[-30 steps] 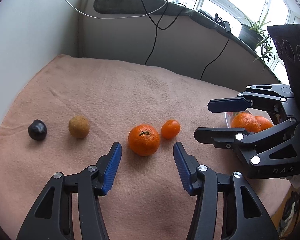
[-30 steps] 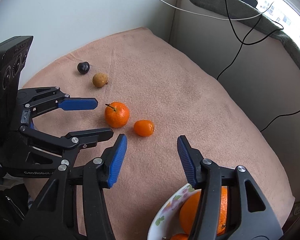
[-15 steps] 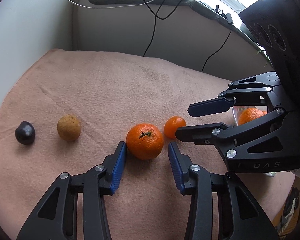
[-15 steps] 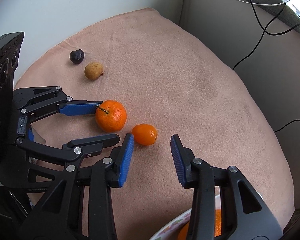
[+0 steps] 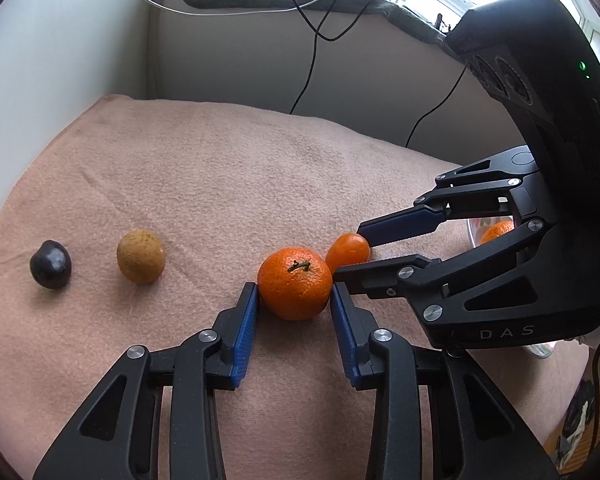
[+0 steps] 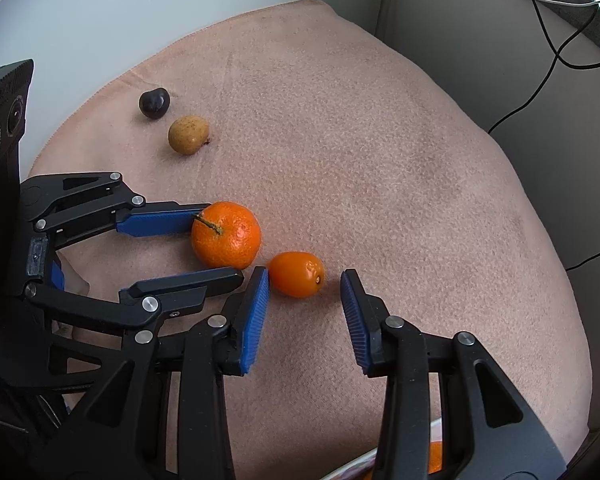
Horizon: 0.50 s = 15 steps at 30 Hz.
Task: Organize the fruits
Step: 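Close both grippers on the tangerine and small orange and lift them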
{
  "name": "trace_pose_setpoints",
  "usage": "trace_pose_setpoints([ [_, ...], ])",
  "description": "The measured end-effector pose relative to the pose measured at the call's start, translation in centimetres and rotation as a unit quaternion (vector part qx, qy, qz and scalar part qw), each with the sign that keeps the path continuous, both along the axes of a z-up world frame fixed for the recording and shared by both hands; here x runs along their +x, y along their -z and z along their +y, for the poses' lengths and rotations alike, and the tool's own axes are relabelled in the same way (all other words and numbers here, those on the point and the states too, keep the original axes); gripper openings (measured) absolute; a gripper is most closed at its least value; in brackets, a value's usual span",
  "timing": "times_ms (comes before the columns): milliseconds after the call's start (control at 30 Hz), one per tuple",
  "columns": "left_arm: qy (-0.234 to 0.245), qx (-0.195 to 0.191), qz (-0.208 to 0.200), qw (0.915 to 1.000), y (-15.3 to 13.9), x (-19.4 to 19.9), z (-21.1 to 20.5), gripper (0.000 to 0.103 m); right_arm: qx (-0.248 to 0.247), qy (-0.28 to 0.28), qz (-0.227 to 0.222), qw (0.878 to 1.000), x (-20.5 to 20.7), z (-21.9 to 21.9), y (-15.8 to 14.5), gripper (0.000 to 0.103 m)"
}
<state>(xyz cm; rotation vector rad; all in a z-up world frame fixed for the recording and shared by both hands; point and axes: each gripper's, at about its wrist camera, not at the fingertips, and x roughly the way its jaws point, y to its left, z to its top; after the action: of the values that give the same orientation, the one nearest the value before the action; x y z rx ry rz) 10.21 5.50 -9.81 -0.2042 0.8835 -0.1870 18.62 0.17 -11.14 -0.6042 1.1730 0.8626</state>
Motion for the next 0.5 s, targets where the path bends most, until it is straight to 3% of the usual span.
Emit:
trace_pose_setpoints([
  [133,-0.006,-0.005,0.0,1.0,0.0,-0.6,0.4,0.035,-0.002,-0.008,-0.007,1.0,0.2,0.8,0.3,0.038],
  [200,-0.006,-0.005,-0.001,1.0,0.0,-0.8,0.5,0.035,-0.003,-0.009,-0.009,1.0,0.2,1.1,0.4,0.029],
  [500,-0.009,-0.007,-0.006,0.9999,-0.2,-1.2,1.0,0.034,0.01,-0.001,-0.019,1.0,-0.7,0.4,-0.4,0.029],
])
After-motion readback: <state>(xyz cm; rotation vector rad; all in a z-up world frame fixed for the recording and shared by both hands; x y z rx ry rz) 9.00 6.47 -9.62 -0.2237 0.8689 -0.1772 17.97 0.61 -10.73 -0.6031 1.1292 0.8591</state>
